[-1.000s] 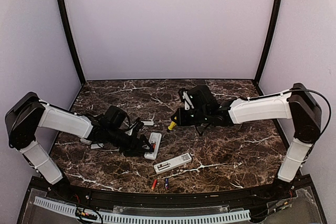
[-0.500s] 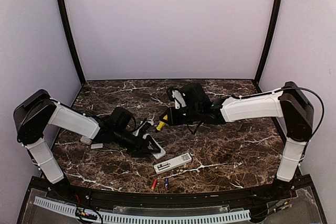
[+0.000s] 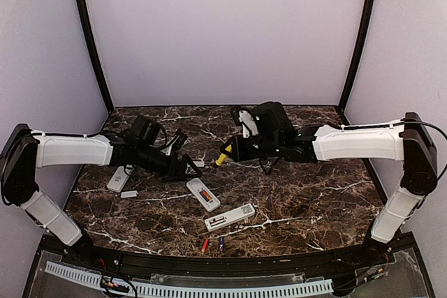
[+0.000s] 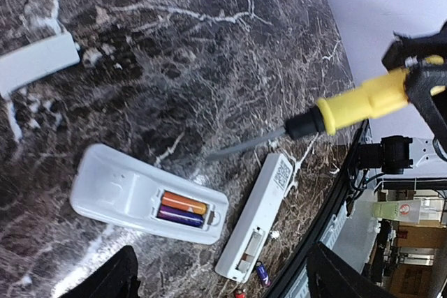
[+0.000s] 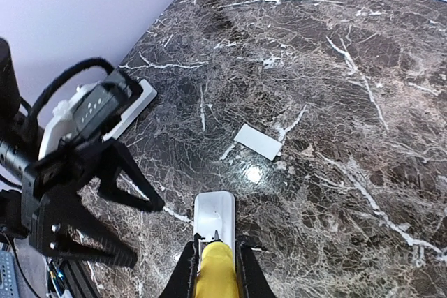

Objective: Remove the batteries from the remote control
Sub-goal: Adjust the remote control without the battery cover at the center of the board.

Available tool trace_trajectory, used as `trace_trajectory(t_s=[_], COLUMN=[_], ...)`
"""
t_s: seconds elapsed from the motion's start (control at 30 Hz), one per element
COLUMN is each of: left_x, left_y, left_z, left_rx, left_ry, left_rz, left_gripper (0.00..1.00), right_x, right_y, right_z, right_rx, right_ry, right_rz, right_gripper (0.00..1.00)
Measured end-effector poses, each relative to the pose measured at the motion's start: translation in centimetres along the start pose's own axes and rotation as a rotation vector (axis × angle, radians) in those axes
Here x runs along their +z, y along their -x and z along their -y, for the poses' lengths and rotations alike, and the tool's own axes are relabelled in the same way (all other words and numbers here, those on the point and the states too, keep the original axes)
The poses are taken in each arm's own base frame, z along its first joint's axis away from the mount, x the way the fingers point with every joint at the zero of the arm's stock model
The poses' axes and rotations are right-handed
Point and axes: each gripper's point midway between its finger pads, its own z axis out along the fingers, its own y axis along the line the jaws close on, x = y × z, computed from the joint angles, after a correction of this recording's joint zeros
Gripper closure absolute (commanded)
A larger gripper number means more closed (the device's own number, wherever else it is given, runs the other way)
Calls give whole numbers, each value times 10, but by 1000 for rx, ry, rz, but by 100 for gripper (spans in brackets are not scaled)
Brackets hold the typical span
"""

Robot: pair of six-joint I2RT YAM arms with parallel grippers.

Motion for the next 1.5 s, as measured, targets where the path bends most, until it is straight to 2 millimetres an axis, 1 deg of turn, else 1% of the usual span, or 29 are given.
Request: trace_trajectory(t_s=[0.07, 0.13, 0.2, 0.33, 0.5, 0.67, 0.87, 1.07, 1.23, 1.5], left_x=[-5, -7, -4, 7, 18, 22, 23, 31, 34, 40], left_y=[13, 26, 30, 25, 16, 16, 15, 7, 3, -1], left_z=[-4, -10, -17, -35, -55, -64, -66, -74, -79, -79], left_rx=[18, 39, 49, 49, 43, 59, 70, 52, 56, 87], left_ry=[32, 69, 98, 161, 217, 252, 253, 256, 265, 287], left_rz=[5, -5, -29, -101, -177, -205, -213, -248, -262, -278], left_gripper=[22, 26, 30, 36, 42, 44, 46, 48, 50, 54], right_x=[-10, -17, -22, -29, -29, -25, -14, -8, -3, 5], right_y=[2, -1, -6, -22, -36, -42, -44, -42, -45, -44], right_z=[-1, -3, -7, -14, -19, -19, -27, -32, -33, -34], right_rx=[-9, -21, -33, -58, -77, -91, -120, -139, -160, -195], right_ry=[-14, -32, -43, -57, -63, -74, -70, -69, -80, -101], right_rz=[9, 5, -6, -39, -81, -108, -121, -120, -134, -142], right_gripper=[100, 100, 100, 100, 100, 100, 100, 100, 100, 100])
